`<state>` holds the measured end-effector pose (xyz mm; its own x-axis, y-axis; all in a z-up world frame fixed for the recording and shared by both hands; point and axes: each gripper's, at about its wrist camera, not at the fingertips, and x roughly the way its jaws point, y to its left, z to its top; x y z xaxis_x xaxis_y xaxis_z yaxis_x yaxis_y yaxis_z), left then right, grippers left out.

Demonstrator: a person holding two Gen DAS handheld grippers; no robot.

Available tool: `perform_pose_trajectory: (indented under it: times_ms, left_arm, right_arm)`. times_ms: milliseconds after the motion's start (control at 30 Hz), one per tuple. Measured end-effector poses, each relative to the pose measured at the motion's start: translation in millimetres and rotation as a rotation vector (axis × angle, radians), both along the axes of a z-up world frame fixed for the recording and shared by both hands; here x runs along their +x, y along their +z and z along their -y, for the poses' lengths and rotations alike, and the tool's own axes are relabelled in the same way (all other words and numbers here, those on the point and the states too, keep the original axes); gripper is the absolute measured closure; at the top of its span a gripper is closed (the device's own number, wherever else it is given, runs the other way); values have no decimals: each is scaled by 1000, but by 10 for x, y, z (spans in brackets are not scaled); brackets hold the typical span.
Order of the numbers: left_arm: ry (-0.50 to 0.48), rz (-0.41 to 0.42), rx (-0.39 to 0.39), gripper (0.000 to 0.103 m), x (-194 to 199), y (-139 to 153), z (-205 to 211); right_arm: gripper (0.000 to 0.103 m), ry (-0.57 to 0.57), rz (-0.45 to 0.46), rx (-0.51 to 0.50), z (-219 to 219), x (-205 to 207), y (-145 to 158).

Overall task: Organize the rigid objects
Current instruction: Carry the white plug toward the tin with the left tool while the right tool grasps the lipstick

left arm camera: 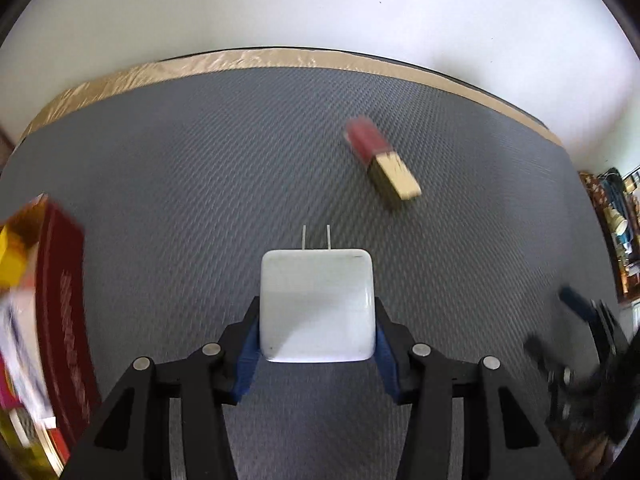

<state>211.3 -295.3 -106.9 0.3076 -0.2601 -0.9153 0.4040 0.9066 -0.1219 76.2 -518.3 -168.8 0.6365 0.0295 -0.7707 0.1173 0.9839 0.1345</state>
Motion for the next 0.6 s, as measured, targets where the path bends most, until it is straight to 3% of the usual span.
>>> perform_pose_trajectory:
  times_ms: [200,300,600]
  left_arm:
    - [33,-3,-43,53,-388,197,-316]
    - [51,1,-63,53,-515,310,-485]
    - [141,93,-75,53,-780,745,-991]
  right_arm:
    - [7,91,73,60,-278,503,210]
    - [21,124,82,61,-470,865,242]
    - [33,126,-12,-49,-875,1674,60]
